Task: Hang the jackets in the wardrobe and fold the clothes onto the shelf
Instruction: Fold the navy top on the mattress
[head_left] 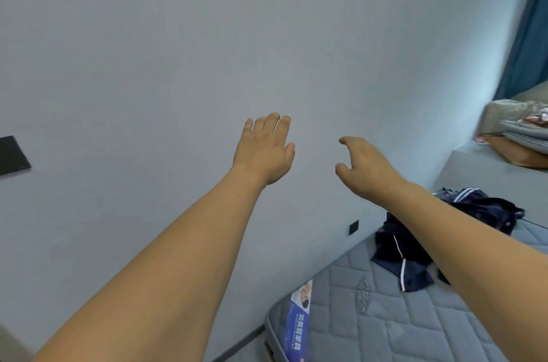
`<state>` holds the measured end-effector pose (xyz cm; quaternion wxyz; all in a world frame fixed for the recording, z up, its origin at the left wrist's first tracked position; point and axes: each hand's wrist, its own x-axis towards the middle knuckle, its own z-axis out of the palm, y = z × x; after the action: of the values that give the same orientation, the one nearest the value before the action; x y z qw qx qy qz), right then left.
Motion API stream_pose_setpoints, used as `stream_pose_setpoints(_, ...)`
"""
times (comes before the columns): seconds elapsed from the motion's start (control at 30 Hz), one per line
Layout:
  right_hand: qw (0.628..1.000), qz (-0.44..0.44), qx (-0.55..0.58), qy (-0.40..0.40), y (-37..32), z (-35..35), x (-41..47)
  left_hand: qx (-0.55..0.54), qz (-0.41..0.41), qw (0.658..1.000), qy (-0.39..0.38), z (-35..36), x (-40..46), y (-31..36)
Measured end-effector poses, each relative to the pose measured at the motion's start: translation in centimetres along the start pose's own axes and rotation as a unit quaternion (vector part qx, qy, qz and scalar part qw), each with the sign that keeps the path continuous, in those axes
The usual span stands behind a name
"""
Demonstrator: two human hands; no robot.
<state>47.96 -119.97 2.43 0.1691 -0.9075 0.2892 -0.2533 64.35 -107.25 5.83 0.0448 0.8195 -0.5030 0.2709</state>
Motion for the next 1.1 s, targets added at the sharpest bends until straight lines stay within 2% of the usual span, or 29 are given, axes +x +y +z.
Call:
stream_pose_setpoints(0.37,0.984,0.175,0.0,0.032,22.6,0.1,6.8,-0.068,0.144,0.987,-0.016,14.7,18.1,13.8)
stream_pose_setpoints(0.6,0.958,0.283,-0.012,0.046,35.7,3.4,8.2,-0.128,0.226,0.964,-0.059,26.5,26.0,22.5)
stream_pose_setpoints(0.8,0.928,0.37,-0.041,0.021,49.8,14.0,8.1,-0.167,0.251,0.936,-0.179,46.1,27.2,30.9)
stream_pose_setpoints(0.97,0.915,0.4,-0.055,0.001,61.0,26.3,6.2,-0.204,0.261,0.903,-0.274,62.6,23.0,38.6)
stream_pose_setpoints(1.1,0.903,0.427,-0.057,0.009,69.2,34.6,4.3,-0.238,0.296,0.869,-0.317,72.2,20.0,43.8)
